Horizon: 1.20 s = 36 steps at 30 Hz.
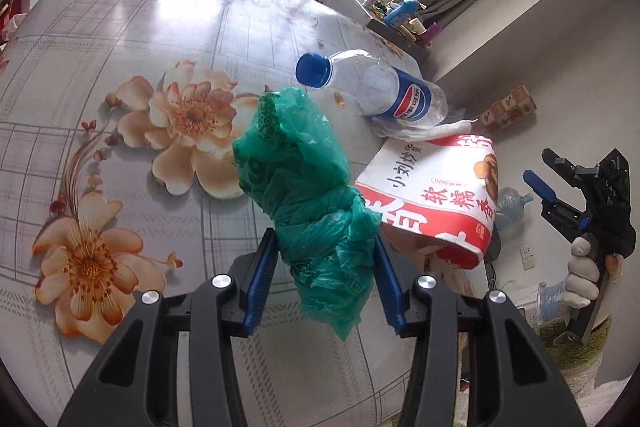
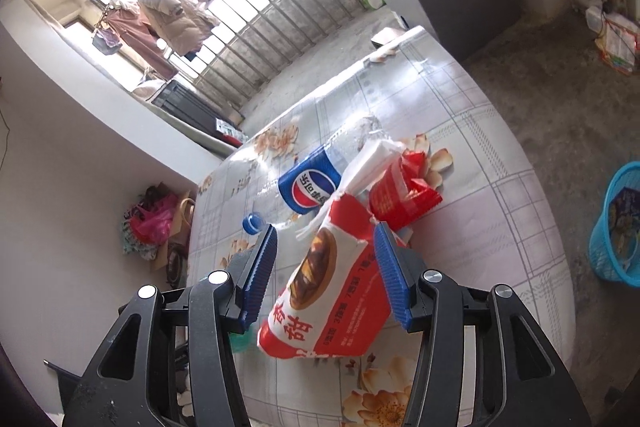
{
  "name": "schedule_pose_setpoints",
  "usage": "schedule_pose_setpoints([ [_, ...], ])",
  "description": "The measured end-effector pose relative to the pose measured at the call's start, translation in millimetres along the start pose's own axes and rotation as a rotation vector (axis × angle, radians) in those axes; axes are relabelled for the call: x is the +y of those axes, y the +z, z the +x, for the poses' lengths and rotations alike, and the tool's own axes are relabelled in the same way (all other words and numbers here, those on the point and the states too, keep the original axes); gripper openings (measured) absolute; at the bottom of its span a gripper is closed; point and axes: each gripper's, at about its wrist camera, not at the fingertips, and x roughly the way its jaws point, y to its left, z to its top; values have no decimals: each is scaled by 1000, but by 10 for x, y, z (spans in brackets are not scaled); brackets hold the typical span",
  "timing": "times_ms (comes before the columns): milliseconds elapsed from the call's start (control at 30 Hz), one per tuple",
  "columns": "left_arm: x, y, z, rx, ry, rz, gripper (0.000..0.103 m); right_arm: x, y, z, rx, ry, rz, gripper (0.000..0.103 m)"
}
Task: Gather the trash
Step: 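Close the left gripper on the green bag and lift while the right gripper grasps the white napkin, then carry the green bag and napkin over the blue basket and open both grippers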
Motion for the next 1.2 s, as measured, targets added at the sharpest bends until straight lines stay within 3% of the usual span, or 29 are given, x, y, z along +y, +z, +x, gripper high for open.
schedule_pose_setpoints([
  [133,-152,196,-6,-38,-26,55,46,-29,227,187,-13,-47,13,59],
  [400,-465,440,181,-42,-82,127,46,-226,510,741,73,-157,49,59],
  [467,-517,474,226,-39,-90,138,46,-274,524,844,102,-172,50,54],
  [567,-578,512,285,-35,-97,147,46,-296,516,931,141,-183,41,30],
  [633,-594,533,310,-33,-100,149,46,-312,507,945,155,-173,46,3],
  [667,-598,536,325,-32,-100,149,46,-314,503,945,158,-171,44,2],
  [833,-599,543,351,-30,-96,148,46,-228,502,822,128,-142,15,0],
  [1200,-710,548,227,-54,-107,175,46,180,603,215,-20,44,-35,0],
])
